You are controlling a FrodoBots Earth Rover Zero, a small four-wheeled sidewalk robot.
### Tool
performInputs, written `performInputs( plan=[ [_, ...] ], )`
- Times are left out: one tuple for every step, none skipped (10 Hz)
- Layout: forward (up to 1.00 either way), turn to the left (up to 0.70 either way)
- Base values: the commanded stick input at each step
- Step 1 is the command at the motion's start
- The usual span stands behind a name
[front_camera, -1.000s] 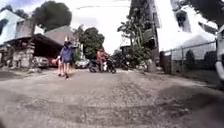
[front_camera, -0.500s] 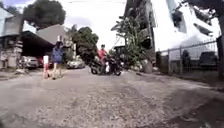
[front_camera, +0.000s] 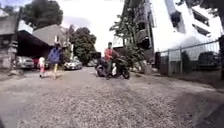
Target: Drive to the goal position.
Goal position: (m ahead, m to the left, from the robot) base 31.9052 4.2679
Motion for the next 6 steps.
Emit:
performInputs(
  plan=[
    [0.00, -0.02],
    [-1.00, 0.00],
    [-1.00, 0.00],
    [-1.00, 0.00],
    [-1.00, 0.00],
    [-0.44, 0.00]
  ],
)
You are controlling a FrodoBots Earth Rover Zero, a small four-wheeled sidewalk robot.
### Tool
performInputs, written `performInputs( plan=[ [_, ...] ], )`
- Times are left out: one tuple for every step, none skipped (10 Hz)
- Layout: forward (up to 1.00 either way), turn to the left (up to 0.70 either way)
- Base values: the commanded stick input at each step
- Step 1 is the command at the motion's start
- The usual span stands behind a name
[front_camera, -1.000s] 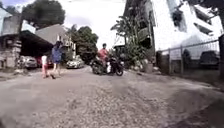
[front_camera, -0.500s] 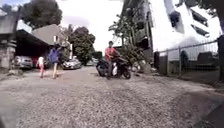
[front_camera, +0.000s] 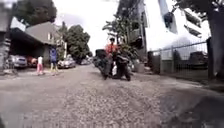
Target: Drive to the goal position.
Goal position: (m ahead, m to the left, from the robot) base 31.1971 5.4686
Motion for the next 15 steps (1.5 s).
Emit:
performInputs(
  plan=[
    [0.00, 0.00],
    [0.00, 0.00],
    [0.00, 0.00],
    [0.00, 0.00],
    [0.00, 0.00],
    [0.00, 0.00],
    [0.00, 0.00],
    [0.00, 0.00],
    [0.00, 0.00],
    [0.24, 0.00],
    [1.00, 0.00],
    [1.00, 0.00],
    [1.00, 0.00],
    [1.00, 0.00],
    [1.00, 0.00]
  ],
)
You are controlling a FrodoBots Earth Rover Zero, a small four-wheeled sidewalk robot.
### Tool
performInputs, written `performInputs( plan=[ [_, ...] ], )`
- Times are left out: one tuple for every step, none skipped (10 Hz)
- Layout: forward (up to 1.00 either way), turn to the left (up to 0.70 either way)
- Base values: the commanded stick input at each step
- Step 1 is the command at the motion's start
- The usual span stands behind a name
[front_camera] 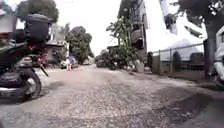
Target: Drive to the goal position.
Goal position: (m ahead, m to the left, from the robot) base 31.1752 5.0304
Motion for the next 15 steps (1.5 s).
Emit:
performInputs(
  plan=[
    [1.00, 0.00],
    [1.00, 0.00],
    [1.00, 0.00],
    [1.00, 0.27],
    [1.00, 0.27],
    [1.00, 0.27],
    [1.00, 0.27],
    [1.00, 0.27],
    [1.00, 0.27],
    [1.00, 0.02],
    [1.00, 0.00],
    [1.00, 0.00],
    [1.00, 0.00],
    [1.00, 0.00],
    [1.00, 0.00]
  ],
)
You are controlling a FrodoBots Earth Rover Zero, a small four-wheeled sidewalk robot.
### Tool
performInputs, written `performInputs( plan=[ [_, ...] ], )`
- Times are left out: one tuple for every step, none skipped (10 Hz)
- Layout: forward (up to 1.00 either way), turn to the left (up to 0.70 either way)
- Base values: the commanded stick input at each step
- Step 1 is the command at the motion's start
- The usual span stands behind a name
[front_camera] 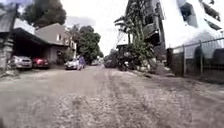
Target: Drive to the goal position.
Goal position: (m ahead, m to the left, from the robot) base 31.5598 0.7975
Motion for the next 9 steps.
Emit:
performInputs(
  plan=[
    [1.00, 0.00],
    [1.00, 0.00],
    [1.00, 0.00],
    [1.00, 0.00],
    [1.00, 0.00],
    [1.00, 0.00],
    [1.00, 0.00],
    [1.00, 0.00],
    [1.00, 0.00]
  ],
)
